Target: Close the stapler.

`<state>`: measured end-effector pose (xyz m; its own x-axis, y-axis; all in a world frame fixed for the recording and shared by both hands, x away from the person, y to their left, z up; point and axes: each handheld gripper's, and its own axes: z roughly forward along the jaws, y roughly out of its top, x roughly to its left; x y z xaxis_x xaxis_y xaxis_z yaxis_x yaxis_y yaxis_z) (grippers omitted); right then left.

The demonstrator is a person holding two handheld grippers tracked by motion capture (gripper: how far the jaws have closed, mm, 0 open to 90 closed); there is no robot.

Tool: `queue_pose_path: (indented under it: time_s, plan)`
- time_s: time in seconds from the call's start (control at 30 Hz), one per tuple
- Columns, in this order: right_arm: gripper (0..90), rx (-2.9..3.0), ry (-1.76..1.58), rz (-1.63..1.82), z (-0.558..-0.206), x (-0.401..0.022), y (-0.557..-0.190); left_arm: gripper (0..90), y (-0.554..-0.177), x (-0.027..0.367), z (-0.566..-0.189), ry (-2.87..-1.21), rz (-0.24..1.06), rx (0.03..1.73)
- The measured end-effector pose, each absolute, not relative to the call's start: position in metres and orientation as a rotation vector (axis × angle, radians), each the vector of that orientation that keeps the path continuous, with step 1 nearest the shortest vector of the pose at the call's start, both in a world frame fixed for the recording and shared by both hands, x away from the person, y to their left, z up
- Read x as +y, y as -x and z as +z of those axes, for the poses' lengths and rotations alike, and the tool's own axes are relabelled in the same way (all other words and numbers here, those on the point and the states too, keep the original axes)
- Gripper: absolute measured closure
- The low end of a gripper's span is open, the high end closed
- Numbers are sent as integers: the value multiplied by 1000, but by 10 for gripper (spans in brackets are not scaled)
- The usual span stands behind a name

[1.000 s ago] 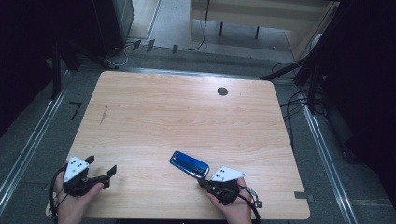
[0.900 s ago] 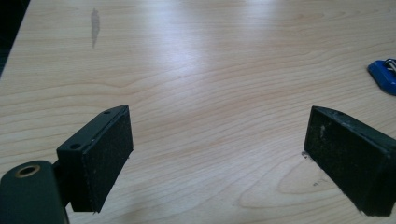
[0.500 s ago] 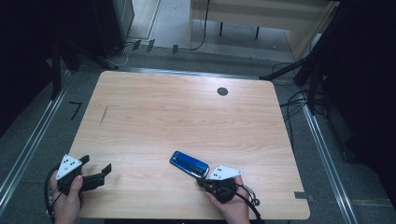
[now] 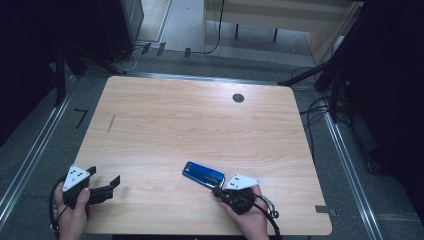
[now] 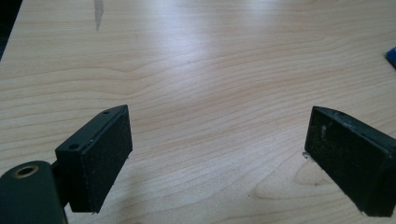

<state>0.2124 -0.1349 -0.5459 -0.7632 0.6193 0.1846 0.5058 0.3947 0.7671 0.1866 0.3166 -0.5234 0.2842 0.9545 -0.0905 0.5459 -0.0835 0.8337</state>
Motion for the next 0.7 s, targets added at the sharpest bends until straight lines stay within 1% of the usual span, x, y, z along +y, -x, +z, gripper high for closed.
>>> queue_pose_path:
  time_s: [0.7]
  plan:
    - [900, 2480, -1068, 1318, -547, -140, -227, 81, -188, 316, -524, -1750, 629, 1377]
